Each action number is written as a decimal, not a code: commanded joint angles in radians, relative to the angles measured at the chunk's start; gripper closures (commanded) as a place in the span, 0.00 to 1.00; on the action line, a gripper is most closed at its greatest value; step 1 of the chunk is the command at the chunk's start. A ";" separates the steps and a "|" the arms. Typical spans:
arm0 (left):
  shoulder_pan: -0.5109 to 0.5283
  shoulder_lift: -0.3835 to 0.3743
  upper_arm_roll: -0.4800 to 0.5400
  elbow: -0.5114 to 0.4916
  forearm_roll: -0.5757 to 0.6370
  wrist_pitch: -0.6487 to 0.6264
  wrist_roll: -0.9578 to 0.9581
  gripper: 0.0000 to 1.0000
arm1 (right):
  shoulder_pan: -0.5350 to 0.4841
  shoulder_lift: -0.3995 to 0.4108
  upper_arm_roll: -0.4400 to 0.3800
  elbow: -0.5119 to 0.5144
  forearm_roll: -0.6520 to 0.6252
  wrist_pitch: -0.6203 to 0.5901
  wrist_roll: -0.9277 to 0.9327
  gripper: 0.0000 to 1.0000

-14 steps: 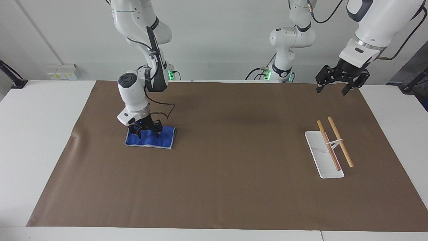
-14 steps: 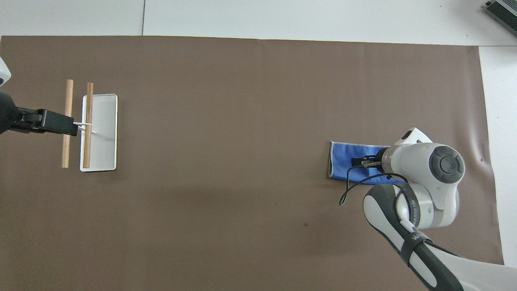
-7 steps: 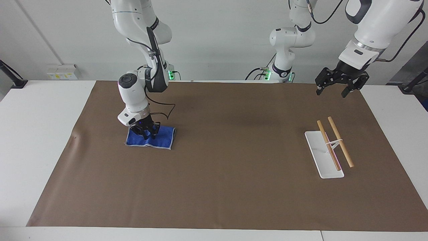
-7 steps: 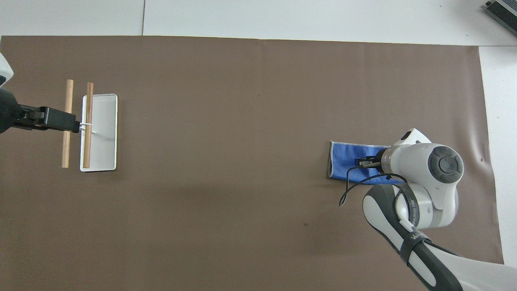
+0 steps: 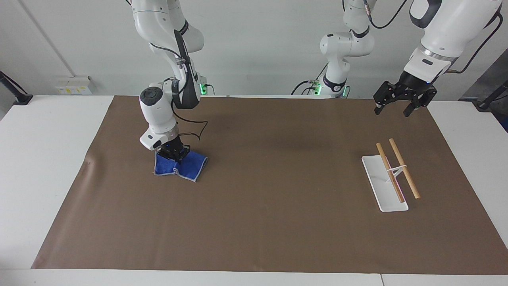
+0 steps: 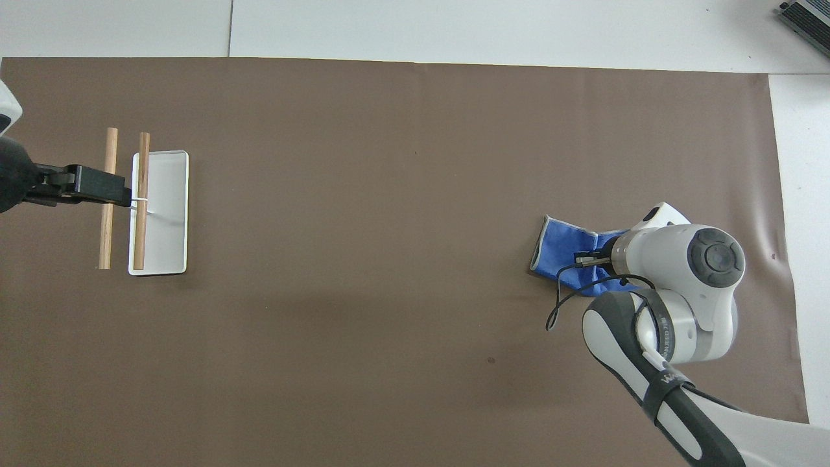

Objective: Right arm passes towel to left arm to hang
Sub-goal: 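Lift the towel with the right gripper while the left gripper approaches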

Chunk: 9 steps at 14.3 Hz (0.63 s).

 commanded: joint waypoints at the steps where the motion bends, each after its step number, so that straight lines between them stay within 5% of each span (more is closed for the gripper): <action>1: -0.010 -0.026 0.006 -0.037 -0.017 0.036 -0.052 0.00 | -0.008 -0.014 0.013 0.093 0.102 -0.103 -0.048 1.00; 9: -0.055 -0.036 0.003 -0.093 -0.146 0.179 -0.377 0.00 | -0.008 -0.021 0.015 0.218 0.591 -0.194 -0.251 1.00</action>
